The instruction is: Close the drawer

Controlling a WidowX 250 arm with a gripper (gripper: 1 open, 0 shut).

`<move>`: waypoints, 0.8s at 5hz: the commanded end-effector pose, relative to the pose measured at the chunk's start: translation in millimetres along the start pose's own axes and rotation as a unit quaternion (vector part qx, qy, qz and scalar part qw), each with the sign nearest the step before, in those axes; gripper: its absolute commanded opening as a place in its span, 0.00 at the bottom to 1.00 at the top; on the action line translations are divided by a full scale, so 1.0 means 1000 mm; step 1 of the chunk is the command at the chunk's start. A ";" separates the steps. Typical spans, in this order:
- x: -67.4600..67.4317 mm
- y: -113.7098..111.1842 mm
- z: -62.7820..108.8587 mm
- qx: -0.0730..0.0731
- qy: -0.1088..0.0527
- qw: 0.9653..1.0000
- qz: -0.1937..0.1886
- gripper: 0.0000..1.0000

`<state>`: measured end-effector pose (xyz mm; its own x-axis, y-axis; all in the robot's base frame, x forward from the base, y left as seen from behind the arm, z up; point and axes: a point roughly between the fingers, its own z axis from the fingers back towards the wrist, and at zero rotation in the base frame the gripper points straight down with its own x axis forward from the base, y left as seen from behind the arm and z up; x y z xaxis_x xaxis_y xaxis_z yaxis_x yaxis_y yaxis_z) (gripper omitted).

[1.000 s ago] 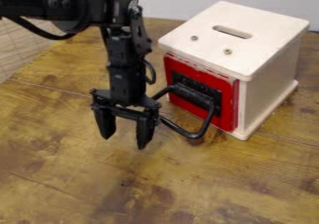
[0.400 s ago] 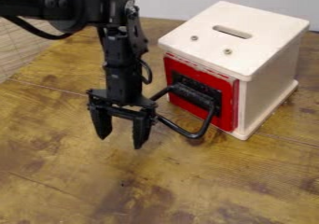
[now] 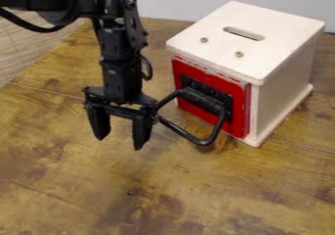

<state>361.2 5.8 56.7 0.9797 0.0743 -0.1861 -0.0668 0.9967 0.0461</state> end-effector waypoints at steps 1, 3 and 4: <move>-0.004 0.015 0.043 -0.001 -0.056 0.998 0.014 1.00; -0.014 0.019 0.064 0.000 -0.063 0.998 0.004 1.00; -0.018 0.019 0.078 0.000 -0.070 0.997 -0.008 1.00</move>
<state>349.9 12.8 98.5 0.9846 0.0399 -0.1701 -0.0337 0.9987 0.0395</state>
